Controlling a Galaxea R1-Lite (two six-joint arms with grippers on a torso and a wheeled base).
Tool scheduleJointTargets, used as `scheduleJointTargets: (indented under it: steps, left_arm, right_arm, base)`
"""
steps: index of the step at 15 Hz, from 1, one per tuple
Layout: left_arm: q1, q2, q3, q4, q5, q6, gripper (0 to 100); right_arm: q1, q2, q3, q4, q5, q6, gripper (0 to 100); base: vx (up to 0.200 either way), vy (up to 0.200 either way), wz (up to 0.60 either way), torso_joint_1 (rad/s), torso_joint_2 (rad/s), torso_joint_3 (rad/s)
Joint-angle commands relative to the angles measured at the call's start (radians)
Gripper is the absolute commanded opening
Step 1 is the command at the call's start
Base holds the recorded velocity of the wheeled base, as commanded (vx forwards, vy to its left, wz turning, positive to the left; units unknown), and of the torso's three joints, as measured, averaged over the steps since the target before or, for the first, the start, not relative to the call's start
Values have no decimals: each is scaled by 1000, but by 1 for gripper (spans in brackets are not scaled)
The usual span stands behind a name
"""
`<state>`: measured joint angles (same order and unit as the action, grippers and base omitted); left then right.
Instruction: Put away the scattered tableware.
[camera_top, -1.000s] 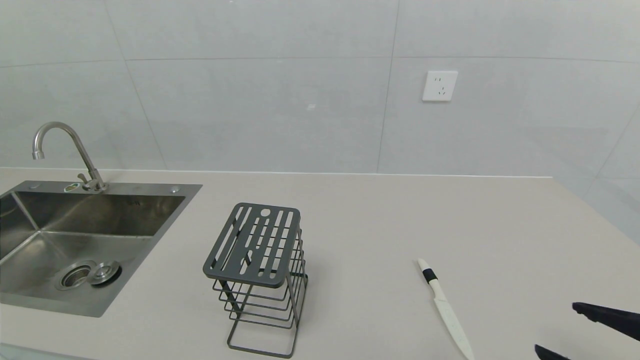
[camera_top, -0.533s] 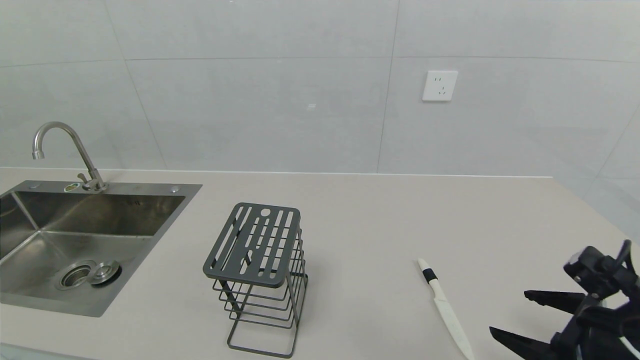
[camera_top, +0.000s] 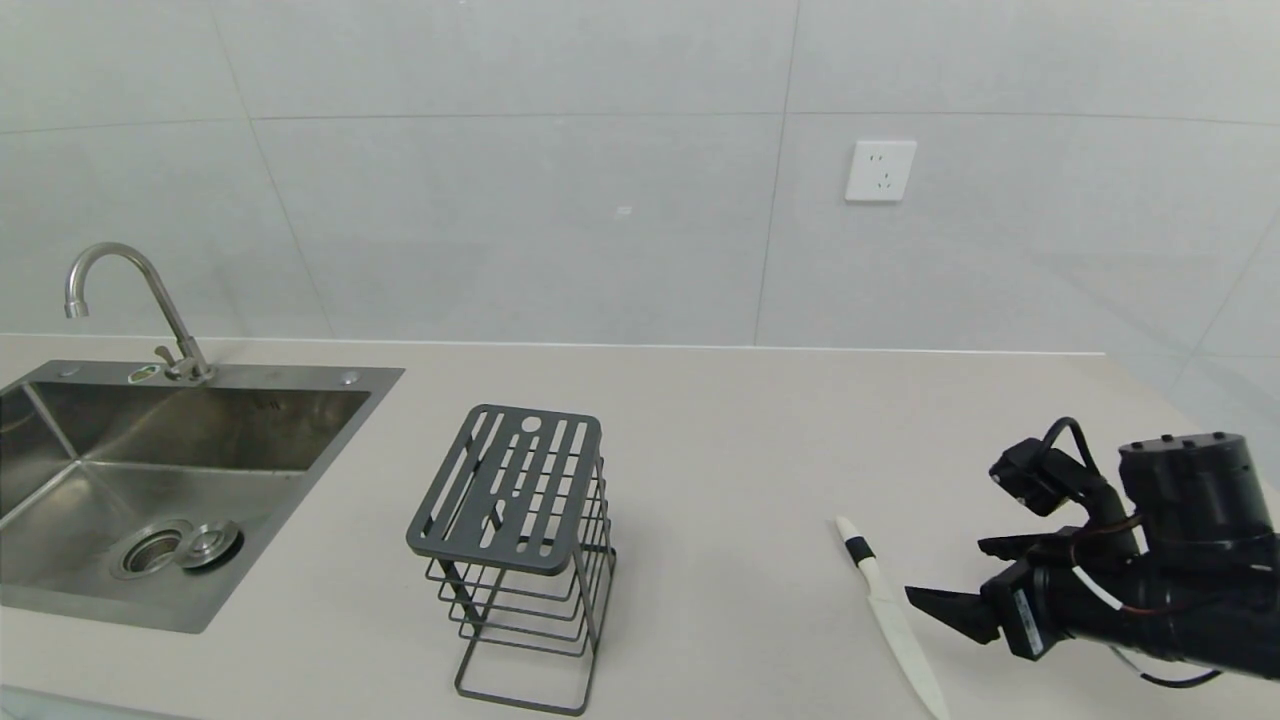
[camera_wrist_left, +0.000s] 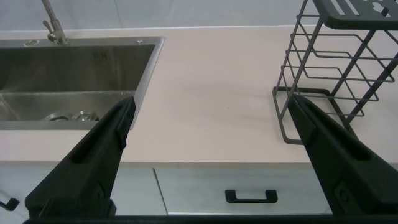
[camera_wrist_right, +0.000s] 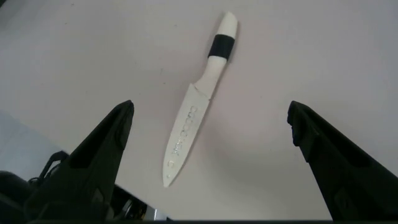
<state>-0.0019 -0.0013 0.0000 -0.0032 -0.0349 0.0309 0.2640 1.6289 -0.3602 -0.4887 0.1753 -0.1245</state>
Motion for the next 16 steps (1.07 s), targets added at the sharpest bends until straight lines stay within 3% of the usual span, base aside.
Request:
scheduleJointTargets:
  steps: [1, 5, 11, 16]
  left_arm:
    - [-1, 1, 0, 0, 0, 0, 100]
    - [0, 1, 0, 0, 0, 1, 100]
    - [0, 1, 0, 0, 0, 1, 100]
    - [-1, 1, 0, 0, 0, 3, 100]
  right_arm:
    - [37, 80, -25, -1, -30, 51, 100]
    - [133, 170, -66, -1, -100, 163, 100]
    - [132, 269, -94, -8, -186, 163, 100]
    - [121, 384, -115, -87, -195, 164, 100]
  base:
    - [0, 0, 0, 0, 0, 0]
    - [0, 0, 0, 0, 0, 0]
    - [0, 0, 0, 0, 0, 0]
    - [0, 0, 0, 0, 0, 0]
